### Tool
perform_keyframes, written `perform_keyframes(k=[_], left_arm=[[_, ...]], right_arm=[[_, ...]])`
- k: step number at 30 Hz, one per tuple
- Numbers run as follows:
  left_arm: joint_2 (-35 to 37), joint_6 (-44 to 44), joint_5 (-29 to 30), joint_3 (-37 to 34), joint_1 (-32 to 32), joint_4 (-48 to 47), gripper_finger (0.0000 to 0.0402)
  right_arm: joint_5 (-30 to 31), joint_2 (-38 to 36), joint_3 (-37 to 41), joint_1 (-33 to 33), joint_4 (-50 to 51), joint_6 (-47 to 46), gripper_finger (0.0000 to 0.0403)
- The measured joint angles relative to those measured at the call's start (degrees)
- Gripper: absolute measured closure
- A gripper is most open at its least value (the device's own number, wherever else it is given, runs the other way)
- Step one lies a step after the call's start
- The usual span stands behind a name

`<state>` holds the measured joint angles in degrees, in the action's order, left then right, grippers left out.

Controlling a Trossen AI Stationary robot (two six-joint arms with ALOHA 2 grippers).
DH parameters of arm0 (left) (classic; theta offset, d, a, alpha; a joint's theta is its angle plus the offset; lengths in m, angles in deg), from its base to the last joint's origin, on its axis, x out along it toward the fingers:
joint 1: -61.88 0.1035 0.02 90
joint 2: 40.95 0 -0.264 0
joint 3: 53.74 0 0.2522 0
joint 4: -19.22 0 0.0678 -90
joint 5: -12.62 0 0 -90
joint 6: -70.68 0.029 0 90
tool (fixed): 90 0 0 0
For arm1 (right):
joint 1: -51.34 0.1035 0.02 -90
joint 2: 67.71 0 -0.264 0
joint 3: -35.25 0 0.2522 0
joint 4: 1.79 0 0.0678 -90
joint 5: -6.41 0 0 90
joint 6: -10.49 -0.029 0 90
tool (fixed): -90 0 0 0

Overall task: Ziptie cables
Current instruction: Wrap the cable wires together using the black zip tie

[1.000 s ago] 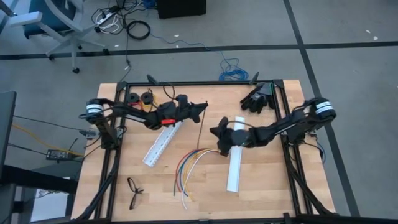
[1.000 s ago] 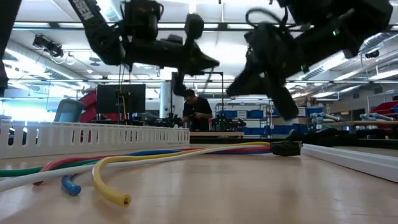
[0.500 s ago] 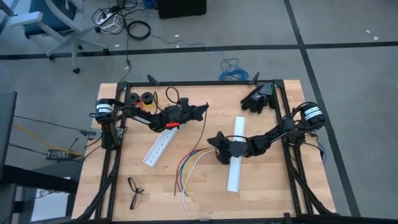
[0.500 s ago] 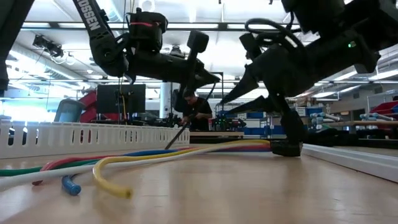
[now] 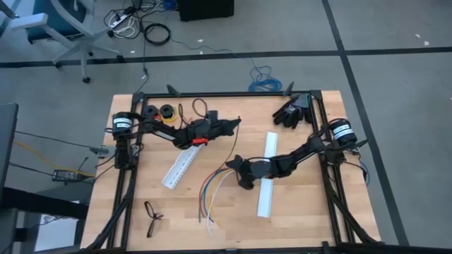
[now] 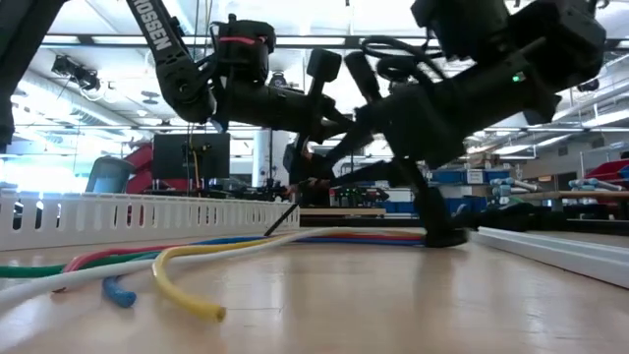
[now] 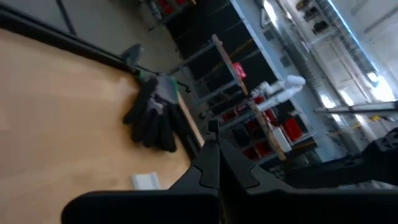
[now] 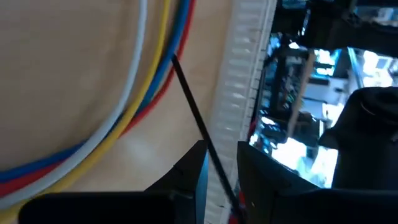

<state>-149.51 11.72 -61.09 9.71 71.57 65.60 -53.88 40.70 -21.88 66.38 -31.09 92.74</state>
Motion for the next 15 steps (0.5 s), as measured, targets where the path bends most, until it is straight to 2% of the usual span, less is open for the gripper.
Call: perform_keyframes(k=[3,8,15], left_arm=[[0.1,0.0,-0.7,0.3,0.0,-0.1,0.0401],[0.1,-1.2,-2.5,0.3,0.1,-0.3,0.0401],[0.1,-3.1,-7.4,0.3,0.5,1.0,0.0401]], right_arm=[[1.8,1.2,-1.2,-0.1,-0.9,0.1,0.0328],[-2.2,1.3,-1.9,-1.1,0.5,0.5,0.0328],[-2.5,1.3,-1.9,-1.3,4.1,0.3,0.0329]])
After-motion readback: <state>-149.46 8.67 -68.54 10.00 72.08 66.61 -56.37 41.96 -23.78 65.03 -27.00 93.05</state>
